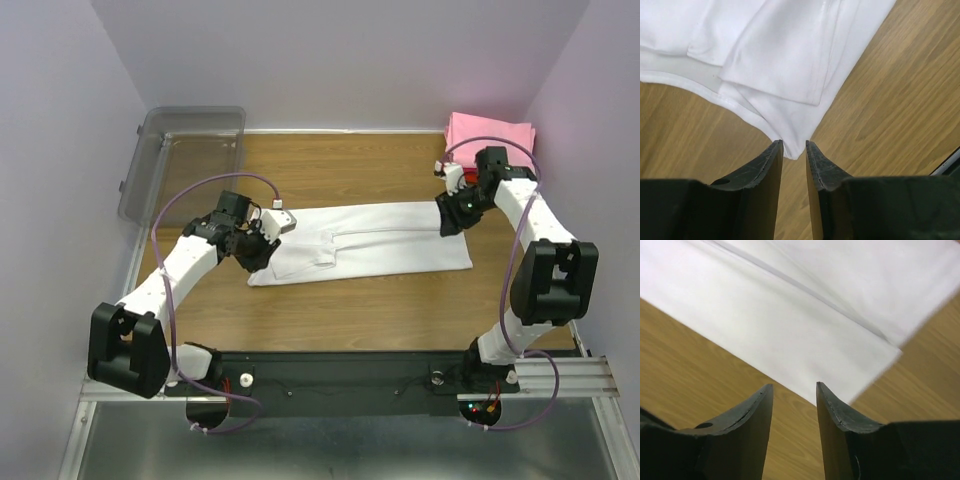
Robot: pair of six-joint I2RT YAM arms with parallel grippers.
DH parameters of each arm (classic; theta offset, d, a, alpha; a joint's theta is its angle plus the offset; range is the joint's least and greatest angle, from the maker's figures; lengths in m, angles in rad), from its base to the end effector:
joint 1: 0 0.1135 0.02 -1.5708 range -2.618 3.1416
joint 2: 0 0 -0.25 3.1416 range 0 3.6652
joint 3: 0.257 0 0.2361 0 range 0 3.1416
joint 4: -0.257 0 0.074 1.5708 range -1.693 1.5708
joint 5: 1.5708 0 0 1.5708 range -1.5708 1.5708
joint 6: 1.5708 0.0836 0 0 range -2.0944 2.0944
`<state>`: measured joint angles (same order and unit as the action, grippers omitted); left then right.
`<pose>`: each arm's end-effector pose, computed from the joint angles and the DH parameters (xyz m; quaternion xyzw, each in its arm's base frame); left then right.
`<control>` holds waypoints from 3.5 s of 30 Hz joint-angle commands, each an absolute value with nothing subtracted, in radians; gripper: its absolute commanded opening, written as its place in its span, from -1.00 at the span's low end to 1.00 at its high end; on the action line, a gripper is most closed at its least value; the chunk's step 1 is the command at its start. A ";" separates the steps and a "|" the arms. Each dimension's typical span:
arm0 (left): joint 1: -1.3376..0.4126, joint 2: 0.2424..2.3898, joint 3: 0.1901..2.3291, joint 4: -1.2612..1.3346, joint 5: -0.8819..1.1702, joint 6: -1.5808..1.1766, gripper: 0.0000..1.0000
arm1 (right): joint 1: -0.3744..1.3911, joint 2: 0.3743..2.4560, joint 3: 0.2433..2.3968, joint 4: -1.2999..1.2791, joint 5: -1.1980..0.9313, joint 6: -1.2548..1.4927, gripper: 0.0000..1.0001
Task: Fold and stack the t-shirts
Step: Fold the tshirt
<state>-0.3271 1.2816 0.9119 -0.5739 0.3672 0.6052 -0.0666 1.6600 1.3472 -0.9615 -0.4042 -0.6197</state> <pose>0.2484 -0.1160 0.2035 0.4707 0.8101 -0.1300 0.3244 0.3236 0.0114 0.2051 -0.2931 0.9240 0.1383 0.2031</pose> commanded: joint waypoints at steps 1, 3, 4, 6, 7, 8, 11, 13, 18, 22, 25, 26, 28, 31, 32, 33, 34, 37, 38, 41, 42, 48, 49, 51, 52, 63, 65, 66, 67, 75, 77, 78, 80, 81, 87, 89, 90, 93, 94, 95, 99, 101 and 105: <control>-0.351 1.302 0.930 -0.574 0.437 0.629 -0.26 | 0.060 1.689 1.358 -1.009 -0.664 -0.464 -0.12; -0.356 1.357 0.931 -0.561 0.440 0.620 -0.26 | 0.122 1.706 1.342 -0.947 -0.715 -0.382 -0.18; -0.362 1.373 0.930 -0.554 0.442 0.615 -0.26 | 0.141 1.712 1.332 -0.918 -0.760 -0.352 -0.21; -0.367 1.394 0.925 -0.531 0.445 0.603 -0.26 | 0.193 1.730 1.302 -0.818 -0.802 -0.255 -0.24; -0.368 1.414 0.919 -0.523 0.446 0.595 -0.26 | 0.208 1.733 1.292 -0.774 -0.817 -0.215 -0.24; -0.368 1.422 0.917 -0.514 0.446 0.588 -0.26 | 0.224 1.736 1.281 -0.732 -0.840 -0.178 -0.23; -0.376 1.451 0.913 -0.488 0.437 0.572 -0.21 | 0.287 1.761 1.250 -0.594 -0.851 -0.057 -0.16; -0.379 1.472 0.920 -0.482 0.442 0.572 -0.20 | 0.334 1.801 1.256 -0.534 -0.851 -0.006 -0.16; -0.420 1.519 0.930 -0.476 0.439 0.574 -0.19 | 0.379 1.896 1.282 -0.506 -0.827 0.040 -0.20; -0.466 1.551 0.913 -0.434 0.333 0.549 -0.19 | 0.379 1.940 1.267 -0.497 -0.792 0.041 -0.23; -0.469 1.581 0.910 -0.411 0.298 0.534 -0.22 | 0.377 1.948 1.255 -0.488 -0.784 0.041 -0.23; -0.468 1.589 0.911 -0.408 0.282 0.534 -0.24 | 0.377 1.948 1.250 -0.486 -0.778 0.041 -0.23; -0.468 1.603 0.916 -0.407 0.275 0.535 -0.31 | 0.379 1.953 1.241 -0.482 -0.761 0.037 -0.23; -0.469 1.609 0.923 -0.411 0.273 0.538 -0.45 | 0.379 1.963 1.232 -0.482 -0.747 0.032 -0.24; -0.468 1.609 0.925 -0.414 0.272 0.540 -0.50 | 0.379 1.968 1.230 -0.483 -0.744 0.032 -0.24; -0.468 1.606 0.930 -0.419 0.270 0.541 -0.57 | 0.379 1.974 1.227 -0.483 -0.739 0.029 -0.24; -0.468 1.603 0.931 -0.420 0.268 0.541 -0.61 | 0.379 1.976 1.226 -0.483 -0.739 0.029 -0.24; -0.469 1.591 0.943 -0.440 0.275 0.548 -0.70 | 0.379 1.980 1.223 -0.483 -0.729 0.025 -0.24; -0.468 1.589 0.948 -0.446 0.278 0.551 -0.70 | 0.379 1.985 1.221 -0.483 -0.726 0.023 -0.24; -0.469 1.583 0.960 -0.465 0.279 0.555 -0.73 | 0.379 1.985 1.216 -0.483 -0.719 0.018 -0.24; -0.468 1.582 0.962 -0.465 0.279 0.557 -0.77 | 0.379 1.985 1.216 -0.483 -0.719 0.018 -0.24; -0.468 1.571 1.021 -0.492 0.278 0.568 -1.00 | 0.379 1.985 1.204 -0.483 -0.713 0.012 -0.24; -0.468 1.571 1.037 -0.506 0.281 0.572 -1.00 | 0.379 1.985 1.203 -0.485 -0.715 0.011 -0.24; -0.469 1.574 1.092 -0.544 0.293 0.581 -1.00 | 0.379 1.985 1.201 -0.485 -0.713 0.012 -0.24; -0.468 1.574 1.110 -0.552 0.290 0.583 -1.00 | 0.379 1.983 1.200 -0.485 -0.715 0.012 -0.24; -0.370 1.778 1.443 -0.572 0.261 0.658 -1.00 | 0.379 1.934 1.183 -0.488 -0.724 0.014 -0.23; -0.331 1.844 1.534 -0.578 0.265 0.664 -1.00 | 0.379 1.930 1.180 -0.489 -0.726 0.014 -0.23; -0.321 1.867 1.563 -0.586 0.268 0.664 -1.00 | 0.379 1.927 1.178 -0.491 -0.726 0.012 -0.23; -0.308 1.908 1.616 -0.591 0.267 0.666 -0.98 | 0.379 1.925 1.177 -0.491 -0.723 0.011 -0.23; -0.238 1.913 1.686 -0.562 0.325 0.611 -0.03 | 0.379 1.898 1.184 -0.500 -0.742 0.009 -0.22; -0.235 1.852 1.623 -0.526 0.336 0.600 -0.03 | 0.379 1.873 1.192 -0.503 -0.755 0.008 -0.22; -0.235 1.830 1.600 -0.516 0.339 0.582 -0.03 | 0.379 1.862 1.196 -0.506 -0.755 0.009 -0.22; -0.236 1.775 1.528 -0.503 0.363 0.562 -0.04 | 0.376 1.824 1.210 -0.515 -0.739 0.009 -0.22; -0.239 1.760 1.505 -0.499 0.368 0.543 -0.05 | 0.374 1.810 1.213 -0.517 -0.726 -0.020 -0.22; -0.273 1.672 1.330 -0.451 0.391 0.463 -0.16 | 0.305 1.756 1.218 -0.543 -0.526 -0.124 -0.25; -0.290 1.654 1.267 -0.420 0.376 0.434 -0.18 | 0.250 1.759 1.218 -0.545 -0.474 -0.161 -0.26; -0.298 1.649 1.247 -0.399 0.368 0.422 -0.18 | 0.209 1.772 1.226 -0.545 -0.448 -0.185 -0.26; -0.331 1.649 1.181 -0.371 0.342 0.390 -0.18 | 0.137 1.818 1.259 -0.545 -0.420 -0.228 -0.26; -0.339 1.654 1.155 -0.368 0.331 0.381 -0.18 | 0.123 1.831 1.267 -0.545 -0.414 -0.238 -0.26; -0.348 1.655 1.144 -0.365 0.325 0.370 -0.18 | 0.114 1.842 1.275 -0.546 -0.404 -0.245 -0.26; -0.380 1.683 1.112 -0.348 0.284 0.335 -0.20 | 0.097 1.879 1.263 -0.549 -0.362 -0.276 -0.28; -0.380 1.716 1.106 -0.348 0.258 0.324 -0.23 | 0.095 1.882 1.221 -0.551 -0.362 -0.290 -0.30; -0.379 1.822 1.167 -0.370 0.201 0.353 -0.32 | 0.095 1.865 1.110 -0.575 -0.397 -0.299 -0.35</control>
<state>-0.3851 1.7481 1.1240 -0.3691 0.2699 0.3531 0.0864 1.8706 1.2156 -0.5270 -0.3927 -0.2600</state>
